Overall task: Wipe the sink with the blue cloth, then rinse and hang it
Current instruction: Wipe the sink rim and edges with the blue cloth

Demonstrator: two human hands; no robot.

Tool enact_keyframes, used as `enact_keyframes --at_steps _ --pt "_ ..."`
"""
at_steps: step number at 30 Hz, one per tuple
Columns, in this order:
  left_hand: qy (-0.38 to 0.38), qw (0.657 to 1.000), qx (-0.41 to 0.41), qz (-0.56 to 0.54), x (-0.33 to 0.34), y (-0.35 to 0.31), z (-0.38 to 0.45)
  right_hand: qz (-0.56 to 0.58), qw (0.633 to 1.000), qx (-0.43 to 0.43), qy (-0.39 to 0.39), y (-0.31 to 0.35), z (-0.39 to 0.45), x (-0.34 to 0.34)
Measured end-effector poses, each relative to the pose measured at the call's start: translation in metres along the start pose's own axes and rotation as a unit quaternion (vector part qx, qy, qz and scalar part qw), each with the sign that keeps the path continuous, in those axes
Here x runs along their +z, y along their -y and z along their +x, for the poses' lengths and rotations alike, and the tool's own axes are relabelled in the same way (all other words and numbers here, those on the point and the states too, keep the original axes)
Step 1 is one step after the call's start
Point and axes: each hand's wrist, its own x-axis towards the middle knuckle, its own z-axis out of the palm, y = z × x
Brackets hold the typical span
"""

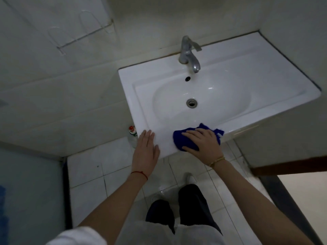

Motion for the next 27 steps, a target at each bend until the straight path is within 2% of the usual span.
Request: enact_keyframes --at_steps 3,12,20,23,27 --pt "0.012 1.0 -0.001 -0.001 0.008 -0.016 0.006 -0.013 0.999 0.033 -0.008 -0.036 -0.003 -0.009" --pt "0.034 0.998 -0.054 -0.014 0.058 -0.081 0.037 0.001 0.999 0.017 -0.033 -0.108 -0.001 -0.019" --pt "0.013 0.997 -0.072 0.013 0.102 -0.149 0.079 -0.012 0.997 0.027 -0.074 -0.218 0.0 -0.042" --pt "0.015 0.995 -0.086 0.042 0.108 -0.16 0.085 -0.018 0.994 0.039 -0.101 -0.264 -0.002 -0.052" --pt "0.014 0.994 -0.101 0.045 0.109 -0.16 0.084 -0.021 0.993 0.068 -0.099 -0.313 -0.002 -0.065"
